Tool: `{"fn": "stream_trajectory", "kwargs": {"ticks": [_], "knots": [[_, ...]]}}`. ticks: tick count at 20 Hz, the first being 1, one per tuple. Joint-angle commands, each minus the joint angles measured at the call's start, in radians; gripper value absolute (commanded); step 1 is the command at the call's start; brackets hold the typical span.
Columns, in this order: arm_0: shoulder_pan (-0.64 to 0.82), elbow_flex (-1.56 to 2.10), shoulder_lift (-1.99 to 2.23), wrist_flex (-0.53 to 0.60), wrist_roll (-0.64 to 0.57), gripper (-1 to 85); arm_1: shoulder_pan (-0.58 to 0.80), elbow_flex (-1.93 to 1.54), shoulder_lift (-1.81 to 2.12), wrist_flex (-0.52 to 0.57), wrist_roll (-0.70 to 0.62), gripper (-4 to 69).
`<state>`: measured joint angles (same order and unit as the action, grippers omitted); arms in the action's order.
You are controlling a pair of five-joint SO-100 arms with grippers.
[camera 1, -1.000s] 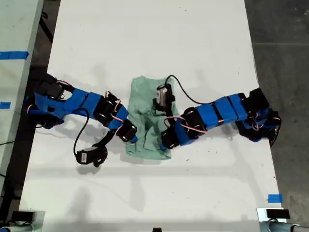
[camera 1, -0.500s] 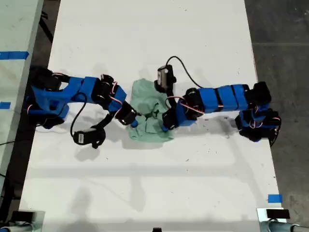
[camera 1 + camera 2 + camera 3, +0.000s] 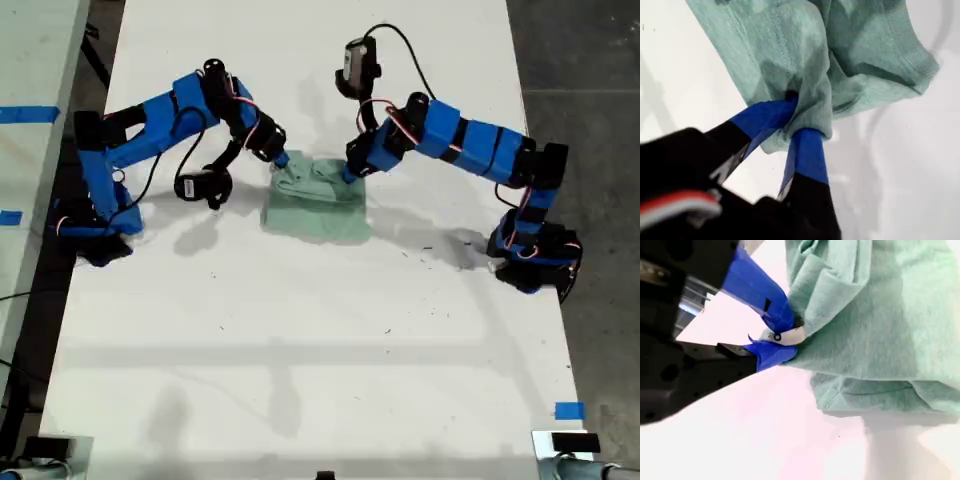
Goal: Fold tshirt
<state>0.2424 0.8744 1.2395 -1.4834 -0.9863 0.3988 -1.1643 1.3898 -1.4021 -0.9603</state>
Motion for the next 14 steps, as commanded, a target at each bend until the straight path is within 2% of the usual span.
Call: {"fn": "stream_trajectory", "kwargs": {"ticks": [1,4,5,6,7,8,9,11,14], "knots": [[0.058,-0.015,-0.086,0.080,-0.066,0.0,0.055,-0.132,0.092,0.175,-0.044,-1.9],[0.146,-0.028,-0.281,0.195,-0.080,0.2,0.146,-0.379,0.078,0.420,-0.057,-0.5],[0.187,-0.048,-0.337,0.210,-0.075,1.4,0.184,-0.430,0.066,0.466,-0.038,6.5],[0.227,-0.064,-0.370,0.209,-0.048,13.2,0.218,-0.451,0.054,0.482,-0.026,19.9],[0.262,-0.067,-0.371,0.195,-0.023,21.5,0.244,-0.462,0.049,0.474,-0.012,29.8],[0.288,-0.067,-0.341,0.170,-0.009,25.1,0.264,-0.465,0.066,0.437,-0.008,35.8],[0.304,-0.066,-0.288,0.143,-0.002,27.7,0.272,-0.468,0.098,0.413,-0.008,38.7],[0.319,-0.058,-0.155,0.075,0.000,28.7,0.285,-0.462,0.198,0.344,-0.003,38.5],[0.319,-0.032,0.083,-0.009,0.000,24.5,0.304,-0.454,0.416,0.206,0.005,35.1]]}}
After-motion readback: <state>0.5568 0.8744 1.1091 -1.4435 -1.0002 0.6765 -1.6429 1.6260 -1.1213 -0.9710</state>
